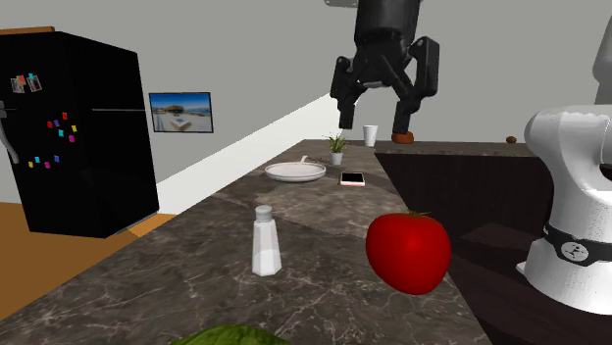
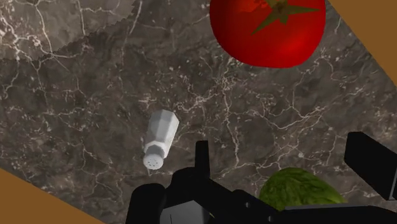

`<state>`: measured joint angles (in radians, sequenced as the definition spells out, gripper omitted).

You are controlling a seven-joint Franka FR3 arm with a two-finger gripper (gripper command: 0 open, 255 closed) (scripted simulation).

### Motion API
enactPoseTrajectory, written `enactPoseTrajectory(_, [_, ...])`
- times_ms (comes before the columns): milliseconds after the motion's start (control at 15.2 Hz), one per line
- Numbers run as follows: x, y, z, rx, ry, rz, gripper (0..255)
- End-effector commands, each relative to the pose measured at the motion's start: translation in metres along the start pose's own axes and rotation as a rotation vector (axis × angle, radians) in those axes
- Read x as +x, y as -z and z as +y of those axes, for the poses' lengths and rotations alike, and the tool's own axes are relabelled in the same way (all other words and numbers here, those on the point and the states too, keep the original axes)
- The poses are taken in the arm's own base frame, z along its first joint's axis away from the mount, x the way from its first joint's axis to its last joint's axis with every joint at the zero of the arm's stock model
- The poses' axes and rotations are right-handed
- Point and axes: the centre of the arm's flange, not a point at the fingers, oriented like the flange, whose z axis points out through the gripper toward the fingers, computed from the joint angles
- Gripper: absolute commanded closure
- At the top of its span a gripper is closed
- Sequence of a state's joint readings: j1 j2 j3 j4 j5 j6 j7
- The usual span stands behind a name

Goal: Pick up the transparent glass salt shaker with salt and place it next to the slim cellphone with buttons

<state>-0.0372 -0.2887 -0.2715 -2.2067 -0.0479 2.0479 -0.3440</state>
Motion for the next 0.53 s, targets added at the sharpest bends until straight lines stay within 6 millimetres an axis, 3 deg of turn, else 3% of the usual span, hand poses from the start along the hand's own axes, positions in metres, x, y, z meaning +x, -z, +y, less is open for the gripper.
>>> enactPoseTrajectory(0, [0.016,-0.013,0.018,0.001,0.004,-0.003,0])
enactPoseTrajectory(462, [0.062,-0.067,0.079,0.006,0.015,-0.014,0])
